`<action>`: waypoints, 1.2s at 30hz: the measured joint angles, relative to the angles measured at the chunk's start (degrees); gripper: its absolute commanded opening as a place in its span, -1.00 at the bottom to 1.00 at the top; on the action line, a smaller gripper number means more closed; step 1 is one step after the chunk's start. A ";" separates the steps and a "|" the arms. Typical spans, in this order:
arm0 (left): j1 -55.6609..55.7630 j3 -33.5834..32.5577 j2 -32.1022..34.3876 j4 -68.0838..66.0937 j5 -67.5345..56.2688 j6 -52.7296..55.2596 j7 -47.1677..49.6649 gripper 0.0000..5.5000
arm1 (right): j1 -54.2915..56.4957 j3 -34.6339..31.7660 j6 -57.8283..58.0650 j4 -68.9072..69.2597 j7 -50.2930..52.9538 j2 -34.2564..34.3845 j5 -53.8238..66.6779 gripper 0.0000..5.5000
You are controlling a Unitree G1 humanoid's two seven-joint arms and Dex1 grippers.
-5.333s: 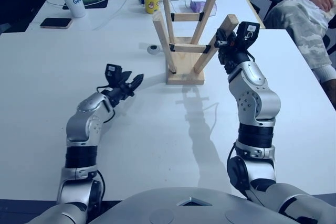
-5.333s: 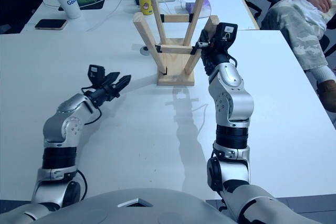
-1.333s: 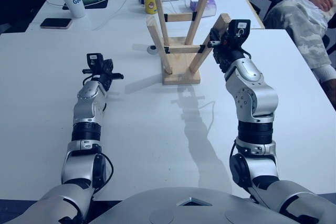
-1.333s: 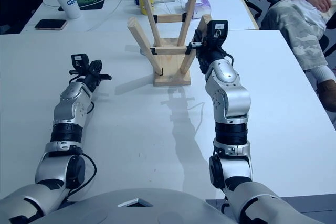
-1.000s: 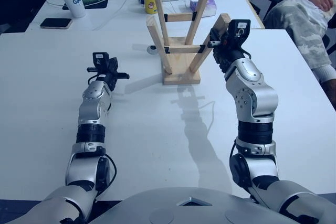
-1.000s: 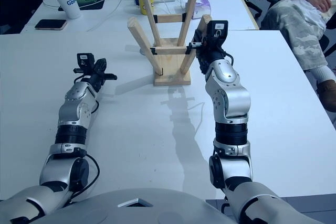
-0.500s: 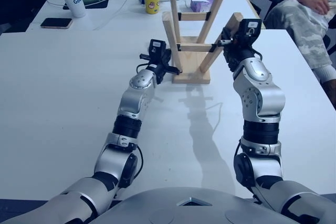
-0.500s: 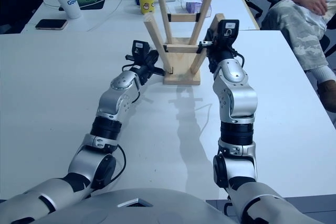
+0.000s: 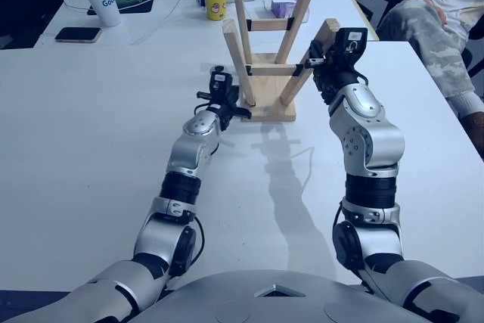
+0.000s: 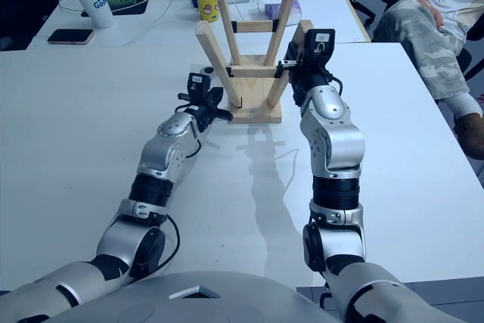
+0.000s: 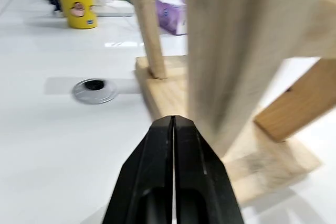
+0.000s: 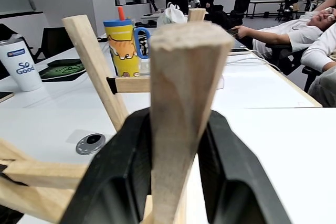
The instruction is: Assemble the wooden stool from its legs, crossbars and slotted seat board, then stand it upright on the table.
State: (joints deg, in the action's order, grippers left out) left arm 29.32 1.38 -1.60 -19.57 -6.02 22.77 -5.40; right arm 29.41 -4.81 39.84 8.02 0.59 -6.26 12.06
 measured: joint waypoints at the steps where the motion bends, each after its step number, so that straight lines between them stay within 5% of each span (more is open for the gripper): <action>1: -0.21 -0.91 0.91 -0.16 0.54 0.15 1.36 -1.00 | 0.09 -0.03 0.08 -0.08 -0.11 0.00 0.10 -0.62; 10: 1.75 -9.42 10.95 -5.15 5.17 -1.83 12.21 -1.00 | 0.29 -0.74 0.70 -0.09 -0.48 -0.05 0.30 -0.62; 14: 5.55 -5.15 9.98 -6.17 8.23 -4.06 11.61 -1.00 | 0.37 -0.77 1.03 0.08 -0.48 0.05 0.29 -0.62; 18: 7.17 2.24 0.48 -2.23 3.48 -3.48 1.41 -1.00 | 0.48 -0.81 1.38 0.26 -0.48 0.28 0.26 -0.62; 26: 3.62 14.54 -5.92 11.78 -1.90 11.57 -10.07 -1.00 | 0.48 -1.38 1.66 0.33 0.40 -0.09 -0.34 -0.62; 36: 2.49 13.00 -3.63 13.37 -0.72 12.72 -8.77 -1.00 | 0.36 -0.17 1.95 0.74 -1.22 0.58 0.23 -0.62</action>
State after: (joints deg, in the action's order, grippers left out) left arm 31.81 14.37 -5.23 -6.20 -6.74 35.48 -14.17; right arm 29.76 -4.98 41.79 8.76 -0.63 -5.69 12.29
